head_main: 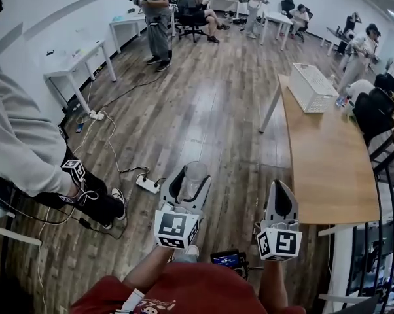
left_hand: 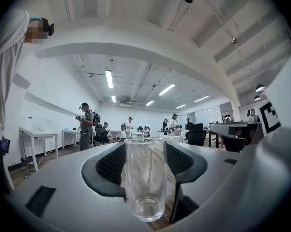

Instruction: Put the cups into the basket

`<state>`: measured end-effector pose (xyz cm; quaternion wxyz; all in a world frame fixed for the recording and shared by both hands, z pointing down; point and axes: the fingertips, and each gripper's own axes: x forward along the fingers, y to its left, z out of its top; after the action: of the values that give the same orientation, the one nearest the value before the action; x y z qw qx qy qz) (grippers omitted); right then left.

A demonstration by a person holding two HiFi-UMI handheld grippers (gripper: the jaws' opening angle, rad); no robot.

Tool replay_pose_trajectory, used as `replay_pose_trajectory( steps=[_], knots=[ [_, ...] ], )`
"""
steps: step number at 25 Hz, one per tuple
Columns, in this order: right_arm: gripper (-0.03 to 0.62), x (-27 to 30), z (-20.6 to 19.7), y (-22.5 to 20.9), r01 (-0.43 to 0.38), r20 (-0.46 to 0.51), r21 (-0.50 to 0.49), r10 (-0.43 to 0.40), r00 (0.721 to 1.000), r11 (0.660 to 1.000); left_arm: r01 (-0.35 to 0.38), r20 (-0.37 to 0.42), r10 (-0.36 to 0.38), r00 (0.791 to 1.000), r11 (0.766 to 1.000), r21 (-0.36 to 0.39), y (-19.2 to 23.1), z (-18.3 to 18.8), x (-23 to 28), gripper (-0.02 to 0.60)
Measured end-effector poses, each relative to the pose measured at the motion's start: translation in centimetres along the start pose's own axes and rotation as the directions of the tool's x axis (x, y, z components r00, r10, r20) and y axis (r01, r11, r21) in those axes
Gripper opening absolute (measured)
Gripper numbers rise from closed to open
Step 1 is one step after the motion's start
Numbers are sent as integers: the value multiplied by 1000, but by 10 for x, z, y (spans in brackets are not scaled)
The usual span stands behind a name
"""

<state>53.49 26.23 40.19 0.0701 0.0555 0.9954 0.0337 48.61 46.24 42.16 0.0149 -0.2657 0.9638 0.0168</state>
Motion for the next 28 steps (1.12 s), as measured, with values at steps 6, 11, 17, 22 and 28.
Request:
replay_pose_trajectory(
  steps=[6, 11, 17, 22, 28],
  knots=[
    [12, 48, 0, 25, -13, 4, -9, 13, 1000, 1000, 0, 2, 0, 1000, 1000, 1, 44, 2, 26, 270],
    [12, 71, -5, 35, 3, -4, -12, -3, 1000, 1000, 12, -9, -12, 1000, 1000, -5, 67, -3, 43, 270],
    [12, 85, -18, 29, 12, -35, -13, -13, 999, 1000, 25, -13, -25, 1000, 1000, -12, 72, -6, 66, 270],
    [12, 109, -29, 13, 8, -28, -7, -9, 1000, 1000, 25, -19, -25, 999, 1000, -17, 70, -13, 92, 270],
    [12, 149, -37, -21, -2, -9, -1, 2, 1000, 1000, -2, -14, 2, 1000, 1000, -16, 70, -14, 140, 270]
  ],
)
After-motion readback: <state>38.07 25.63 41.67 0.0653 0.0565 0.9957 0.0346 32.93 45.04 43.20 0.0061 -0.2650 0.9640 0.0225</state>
